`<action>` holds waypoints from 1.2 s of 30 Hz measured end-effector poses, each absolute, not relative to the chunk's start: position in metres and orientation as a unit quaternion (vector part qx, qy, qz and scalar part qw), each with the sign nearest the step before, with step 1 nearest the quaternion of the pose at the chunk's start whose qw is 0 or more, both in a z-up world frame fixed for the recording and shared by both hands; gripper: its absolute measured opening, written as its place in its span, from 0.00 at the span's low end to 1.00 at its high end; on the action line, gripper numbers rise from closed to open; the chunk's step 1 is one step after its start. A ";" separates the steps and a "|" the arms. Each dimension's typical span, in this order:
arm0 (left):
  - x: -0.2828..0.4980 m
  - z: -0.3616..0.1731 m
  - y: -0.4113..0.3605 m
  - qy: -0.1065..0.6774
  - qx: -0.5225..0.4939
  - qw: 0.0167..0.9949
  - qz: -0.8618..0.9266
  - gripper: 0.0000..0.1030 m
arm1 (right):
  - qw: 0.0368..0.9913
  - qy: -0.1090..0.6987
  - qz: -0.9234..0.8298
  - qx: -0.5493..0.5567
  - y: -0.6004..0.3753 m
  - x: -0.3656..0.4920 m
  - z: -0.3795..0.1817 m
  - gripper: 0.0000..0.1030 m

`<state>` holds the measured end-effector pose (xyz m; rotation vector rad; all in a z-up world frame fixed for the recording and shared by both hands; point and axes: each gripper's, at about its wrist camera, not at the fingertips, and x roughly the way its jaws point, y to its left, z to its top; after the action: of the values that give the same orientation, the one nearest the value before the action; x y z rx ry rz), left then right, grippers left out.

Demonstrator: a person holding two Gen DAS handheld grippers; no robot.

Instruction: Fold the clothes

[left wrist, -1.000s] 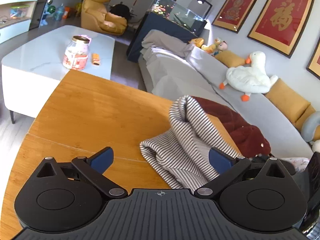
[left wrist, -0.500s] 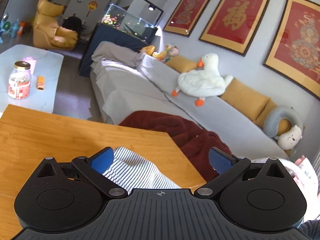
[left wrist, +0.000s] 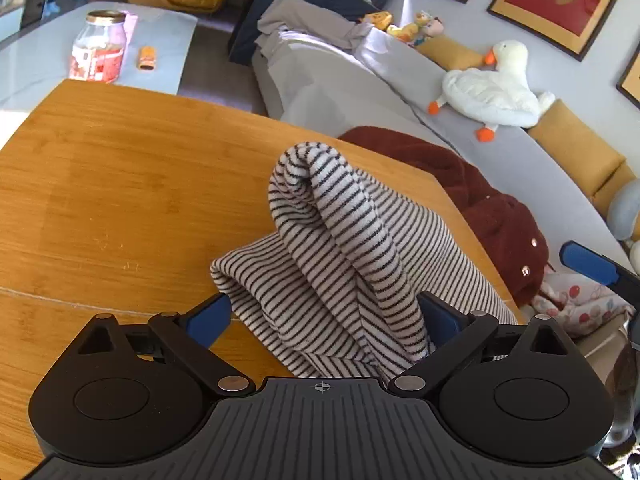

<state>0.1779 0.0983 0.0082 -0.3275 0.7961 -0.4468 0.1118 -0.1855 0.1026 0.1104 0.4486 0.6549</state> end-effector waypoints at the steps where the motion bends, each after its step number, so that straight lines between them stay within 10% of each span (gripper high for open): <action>1: 0.178 0.009 0.098 0.382 -0.152 0.886 -0.215 0.98 | 0.924 0.221 0.305 0.066 -0.190 0.117 0.099 1.00; 20: 0.180 0.035 0.101 0.352 -0.166 0.895 -0.215 0.98 | 0.908 0.335 0.234 0.095 -0.182 0.144 0.017 1.00; 24: 0.190 0.042 0.092 0.341 -0.208 0.880 -0.256 0.63 | 0.910 0.332 0.231 0.092 -0.183 0.140 0.018 1.00; 32: 0.184 0.045 0.083 0.332 -0.139 0.908 -0.214 0.51 | 0.915 0.326 0.232 0.058 -0.178 0.133 0.019 1.00; 36: 0.183 0.019 0.104 0.342 -0.155 0.907 -0.189 0.61 | 0.921 0.314 0.227 0.036 -0.171 0.128 0.020 1.00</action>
<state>0.1833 0.1042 0.0186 -0.3197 0.7063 -0.3897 0.1285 -0.1705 0.0196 0.0745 0.6458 0.4660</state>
